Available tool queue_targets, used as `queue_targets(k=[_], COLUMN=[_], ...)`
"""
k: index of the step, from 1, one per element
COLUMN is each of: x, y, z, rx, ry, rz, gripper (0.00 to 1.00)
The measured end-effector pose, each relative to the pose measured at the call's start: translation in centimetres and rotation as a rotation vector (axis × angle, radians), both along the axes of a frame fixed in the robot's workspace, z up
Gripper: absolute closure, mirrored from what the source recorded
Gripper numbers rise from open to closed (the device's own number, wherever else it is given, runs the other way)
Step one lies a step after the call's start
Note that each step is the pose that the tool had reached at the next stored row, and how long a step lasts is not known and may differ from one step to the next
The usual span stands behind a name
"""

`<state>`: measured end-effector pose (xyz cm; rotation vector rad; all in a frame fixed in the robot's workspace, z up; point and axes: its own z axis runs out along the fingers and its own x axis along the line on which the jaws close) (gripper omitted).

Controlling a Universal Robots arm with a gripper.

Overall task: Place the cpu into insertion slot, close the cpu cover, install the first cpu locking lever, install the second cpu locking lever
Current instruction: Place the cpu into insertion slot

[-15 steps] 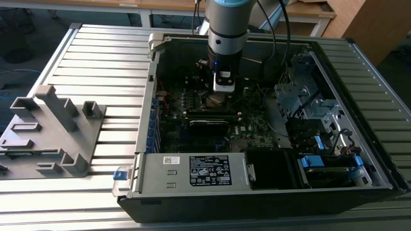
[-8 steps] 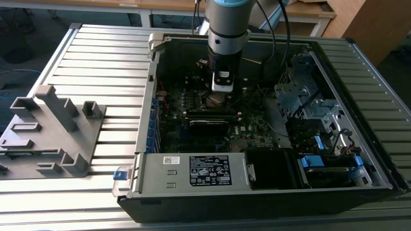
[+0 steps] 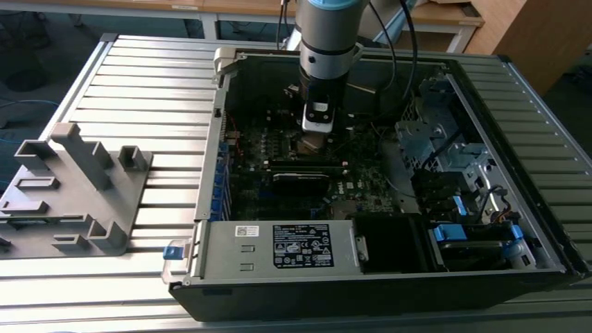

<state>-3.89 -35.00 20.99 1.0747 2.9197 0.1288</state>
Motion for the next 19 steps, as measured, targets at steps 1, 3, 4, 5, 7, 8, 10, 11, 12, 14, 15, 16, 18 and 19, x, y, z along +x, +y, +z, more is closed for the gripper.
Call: queue_targets(k=[1, 3, 4, 5, 7, 8, 10, 11, 12, 14, 15, 16, 18, 19], x=[0.00, 0.00, 0.00, 0.00, 0.00, 0.00, 0.00, 0.00, 0.00, 0.00, 0.00, 0.00, 0.01, 0.00], y=[0.00, 0.00, 0.00, 0.00, 0.00, 0.00, 0.00, 0.00, 0.00, 0.00, 0.00, 0.00, 0.00, 0.00], z=[-0.01, 0.00, 0.00, 0.00, 0.00, 0.00, 0.08, 0.12, 0.18, 0.32, 0.40, 0.47, 0.48, 0.48], rx=[0.0001, 0.0000, -0.0001, -0.0001, -0.0001, 0.0000, -0.0003, 0.0000, -0.0001, -0.0001, -0.0001, -0.0001, 0.0001, 0.0001], ry=[0.0000, 0.0001, 0.0001, 0.0000, 0.0000, 0.0000, 0.0001, 0.0000, 0.0001, 0.0001, 0.0000, 0.0000, -0.0001, -0.0001], rz=[-0.014, -0.031, -0.032, -0.032, -0.033, -0.033, -0.033, -0.033, -0.033, -0.034, -0.034, -0.035, -0.037, -0.042], gripper=[0.46, 0.46, 0.46, 0.46, 0.46, 0.46, 0.46, 0.46, 0.46, 0.46, 0.46, 0.46, 0.46, 0.46])
